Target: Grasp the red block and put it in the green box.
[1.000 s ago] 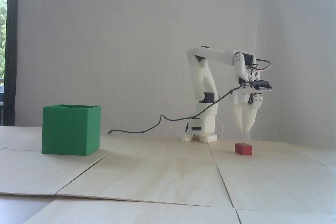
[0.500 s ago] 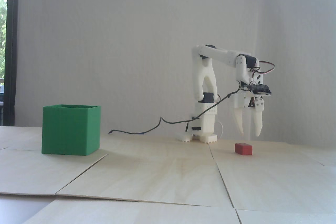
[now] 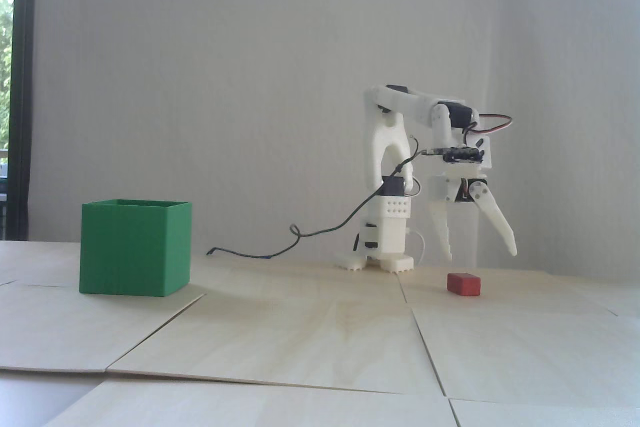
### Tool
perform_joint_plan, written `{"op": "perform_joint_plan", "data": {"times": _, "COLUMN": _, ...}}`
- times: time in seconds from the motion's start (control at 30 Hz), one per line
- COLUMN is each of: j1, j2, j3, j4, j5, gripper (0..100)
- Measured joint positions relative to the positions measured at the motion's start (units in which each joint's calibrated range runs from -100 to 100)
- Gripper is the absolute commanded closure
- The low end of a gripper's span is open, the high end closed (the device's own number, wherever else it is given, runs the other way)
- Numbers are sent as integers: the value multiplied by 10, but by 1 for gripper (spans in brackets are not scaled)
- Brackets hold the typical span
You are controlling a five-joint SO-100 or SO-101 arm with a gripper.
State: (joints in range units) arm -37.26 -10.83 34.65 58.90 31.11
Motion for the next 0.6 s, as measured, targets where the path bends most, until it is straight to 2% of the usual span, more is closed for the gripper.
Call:
{"op": "perform_joint_plan", "data": {"times": 0.23, "j1": -50, "j2": 0, "j3": 4, "j4": 37, "j5": 0, "gripper": 65}}
{"op": "perform_joint_plan", "data": {"times": 0.43, "j1": -53, "j2": 0, "j3": 4, "j4": 68, "j5": -1, "gripper": 65}}
{"op": "perform_joint_plan", "data": {"times": 0.6, "j1": -53, "j2": 13, "j3": 4, "j4": 72, "j5": -26, "gripper": 65}}
